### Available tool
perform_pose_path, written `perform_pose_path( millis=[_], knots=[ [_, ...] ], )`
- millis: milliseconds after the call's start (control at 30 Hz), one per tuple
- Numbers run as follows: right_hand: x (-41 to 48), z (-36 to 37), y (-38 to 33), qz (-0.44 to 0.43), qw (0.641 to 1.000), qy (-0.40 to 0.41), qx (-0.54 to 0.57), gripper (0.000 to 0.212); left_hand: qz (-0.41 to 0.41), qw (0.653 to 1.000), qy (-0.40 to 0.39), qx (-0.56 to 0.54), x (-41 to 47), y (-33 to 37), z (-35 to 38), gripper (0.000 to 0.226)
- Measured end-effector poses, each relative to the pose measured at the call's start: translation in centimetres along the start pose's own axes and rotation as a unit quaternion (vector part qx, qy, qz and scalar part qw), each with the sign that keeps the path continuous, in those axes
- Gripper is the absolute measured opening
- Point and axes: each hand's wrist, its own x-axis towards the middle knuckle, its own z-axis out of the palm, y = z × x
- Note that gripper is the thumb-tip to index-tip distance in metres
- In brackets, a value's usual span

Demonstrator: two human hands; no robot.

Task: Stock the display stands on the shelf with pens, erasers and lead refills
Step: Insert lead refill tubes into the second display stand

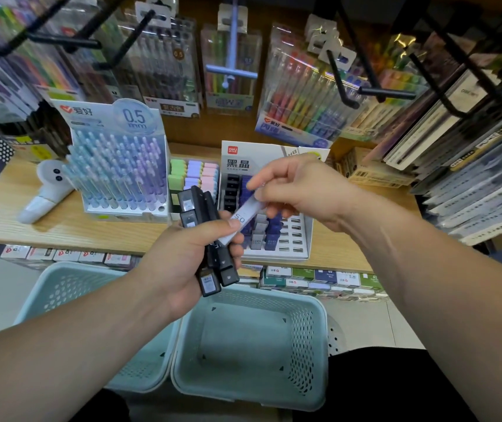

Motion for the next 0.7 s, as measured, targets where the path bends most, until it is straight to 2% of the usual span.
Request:
perform_pose_path(
  millis=[167, 233, 300, 367, 400, 500, 600, 700],
  knots=[
    [-0.7, -1.4, 0.1, 0.022, 0.978, -0.167, -0.124, 0.014, 0.012, 0.999, 0.026, 0.028, 0.3, -0.3, -0.1, 0.013],
    [-0.9, -0.7, 0.2, 0.029, 0.964, -0.230, -0.131, 0.029, 0.012, 0.998, 0.030, 0.056, 0.3, -0.4, 0.0, 0.013],
    [-1.0, 0.1, 0.1, 0.040, 0.954, -0.271, -0.120, 0.053, 0.013, 0.997, 0.027, 0.070, 0.4, -0.5, 0.0, 0.024],
    [-1.1, 0.3, -0.1, 0.047, 0.951, -0.284, -0.117, 0.072, 0.014, 0.997, 0.025, 0.068, 0.6, -0.6, 0.0, 0.032],
    [-1.2, 0.1, -0.1, 0.044, 0.952, -0.280, -0.119, 0.073, 0.013, 0.998, 0.026, 0.064, 0.7, -0.7, 0.1, 0.032],
    [-1.2, -1.0, 0.2, 0.034, 0.974, -0.195, -0.108, 0.058, 0.007, 0.999, 0.024, 0.047, 0.8, -0.8, 0.1, 0.021],
    [-0.5, -3.0, 1.4, 0.020, 0.996, -0.005, -0.089, 0.029, -0.001, 0.999, 0.021, 0.036, 0.7, -0.7, -0.1, 0.015],
    [0.5, -5.0, 3.3, 0.009, 0.977, 0.160, -0.142, 0.020, -0.008, 0.999, 0.021, 0.030, 0.8, -0.7, -0.3, 0.010]
  ],
)
